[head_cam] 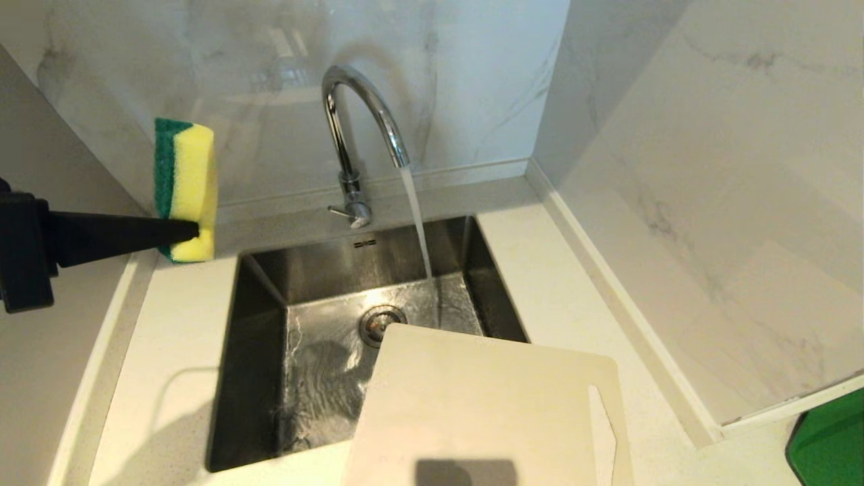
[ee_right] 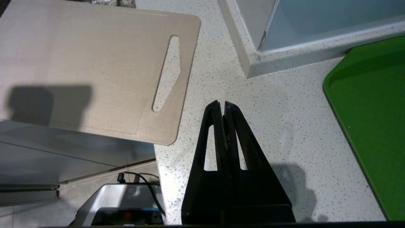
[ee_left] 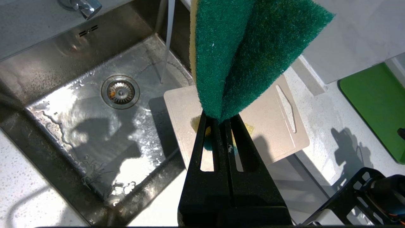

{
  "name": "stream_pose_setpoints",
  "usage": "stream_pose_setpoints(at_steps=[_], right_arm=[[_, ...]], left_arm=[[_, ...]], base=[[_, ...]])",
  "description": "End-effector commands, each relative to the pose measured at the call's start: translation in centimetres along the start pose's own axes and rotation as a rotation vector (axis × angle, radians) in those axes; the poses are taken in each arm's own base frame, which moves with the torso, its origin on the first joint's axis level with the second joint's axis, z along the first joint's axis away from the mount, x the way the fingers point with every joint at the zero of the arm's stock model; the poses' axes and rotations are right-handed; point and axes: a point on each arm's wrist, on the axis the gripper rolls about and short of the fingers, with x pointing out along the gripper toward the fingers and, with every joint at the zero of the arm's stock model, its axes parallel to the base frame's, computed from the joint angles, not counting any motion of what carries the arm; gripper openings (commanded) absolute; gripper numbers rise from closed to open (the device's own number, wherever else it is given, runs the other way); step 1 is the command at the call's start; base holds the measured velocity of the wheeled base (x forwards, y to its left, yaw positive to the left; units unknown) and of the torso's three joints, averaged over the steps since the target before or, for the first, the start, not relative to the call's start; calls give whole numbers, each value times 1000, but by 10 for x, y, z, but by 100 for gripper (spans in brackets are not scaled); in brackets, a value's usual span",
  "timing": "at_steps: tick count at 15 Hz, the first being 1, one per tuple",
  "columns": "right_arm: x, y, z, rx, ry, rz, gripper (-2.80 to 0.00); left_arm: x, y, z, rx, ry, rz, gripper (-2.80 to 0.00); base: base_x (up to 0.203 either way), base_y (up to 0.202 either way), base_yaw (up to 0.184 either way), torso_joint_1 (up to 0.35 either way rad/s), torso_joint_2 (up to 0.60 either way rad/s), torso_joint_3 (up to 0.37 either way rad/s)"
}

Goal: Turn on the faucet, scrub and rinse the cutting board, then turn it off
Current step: Put down the cleaning cloth

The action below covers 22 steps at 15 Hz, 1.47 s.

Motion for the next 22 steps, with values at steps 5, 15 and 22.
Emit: stream_pose_setpoints(at_steps=[5, 15, 22], right_arm=[[0, 0, -1, 0, 6, 1, -280], [0, 0, -1, 0, 6, 1, -280], [0, 0, -1, 0, 6, 1, -280]], left_arm=[[0, 1, -6, 59, 16, 3, -280], [21, 2, -10, 65, 64, 13, -280], [60, 1, -5, 75, 115, 61, -280]], base=[[0, 0, 0, 0, 0, 0], [0, 0, 0, 0, 0, 0], [0, 0, 0, 0, 0, 0]])
